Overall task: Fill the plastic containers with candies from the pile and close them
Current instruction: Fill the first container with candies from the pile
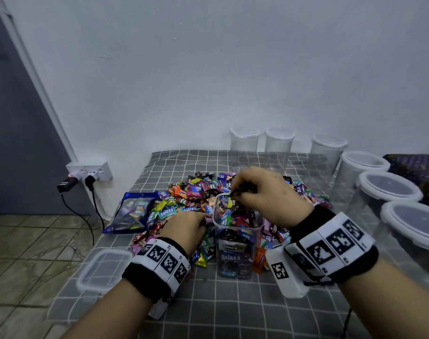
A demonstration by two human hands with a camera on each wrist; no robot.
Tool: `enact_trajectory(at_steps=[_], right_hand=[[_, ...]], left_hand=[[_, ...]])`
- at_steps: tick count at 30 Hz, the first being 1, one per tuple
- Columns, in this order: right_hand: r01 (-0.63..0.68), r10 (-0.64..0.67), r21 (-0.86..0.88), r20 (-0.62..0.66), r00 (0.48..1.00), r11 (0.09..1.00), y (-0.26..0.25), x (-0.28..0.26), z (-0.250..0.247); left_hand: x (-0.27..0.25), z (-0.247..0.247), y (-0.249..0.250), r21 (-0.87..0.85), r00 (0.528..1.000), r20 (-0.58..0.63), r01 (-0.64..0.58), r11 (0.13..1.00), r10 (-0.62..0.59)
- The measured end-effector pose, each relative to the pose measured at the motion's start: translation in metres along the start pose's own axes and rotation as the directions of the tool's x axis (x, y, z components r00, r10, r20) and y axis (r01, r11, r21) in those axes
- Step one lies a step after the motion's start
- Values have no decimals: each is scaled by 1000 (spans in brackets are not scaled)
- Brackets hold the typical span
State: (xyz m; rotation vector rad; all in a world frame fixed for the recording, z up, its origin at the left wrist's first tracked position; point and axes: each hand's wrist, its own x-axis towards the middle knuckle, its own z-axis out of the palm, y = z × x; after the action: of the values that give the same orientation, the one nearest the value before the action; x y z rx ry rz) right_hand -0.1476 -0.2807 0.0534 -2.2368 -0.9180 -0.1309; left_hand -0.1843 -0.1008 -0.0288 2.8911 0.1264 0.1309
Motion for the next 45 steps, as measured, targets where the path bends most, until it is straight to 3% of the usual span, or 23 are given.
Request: enact_trajectory(at_steps=[7,14,18,21,27,33,38,41,45], right_hand=[[-27,27,22,21,999,999,-2,-10,-6],[-109,136,183,-146,980,977,20,-24,-2],[-279,244,431,134,960,858,36,-35,4],[-346,212,453,320,923,822,42,-40,11],[-363,198,527,344,918,769,45,-43,23],[-349,195,507,332,923,788,48,-43,24],[-342,197,528,313,929,777,49,-46,26],[-341,199,545,303,932,766,49,-46,27],[-332,191,553,299,935,764,47,-46,26]], left_hand=[[-1,1,1,-7,1000,-22,4,1000,-4],[-6,-1,-5,-131,994,-101,15,991,-28],[-12,-10,-6,-252,977,-205,11,968,-64],[-15,-19,-7,-371,961,-243,37,928,-135],[-14,-54,6,-553,917,-361,-65,831,-168],[-6,-69,32,-559,968,-249,-145,816,2],[-3,-72,50,-341,963,-188,-250,906,195],[-2,-76,53,-276,965,-122,-257,926,232],[-3,-79,54,-339,968,-90,-249,907,232]])
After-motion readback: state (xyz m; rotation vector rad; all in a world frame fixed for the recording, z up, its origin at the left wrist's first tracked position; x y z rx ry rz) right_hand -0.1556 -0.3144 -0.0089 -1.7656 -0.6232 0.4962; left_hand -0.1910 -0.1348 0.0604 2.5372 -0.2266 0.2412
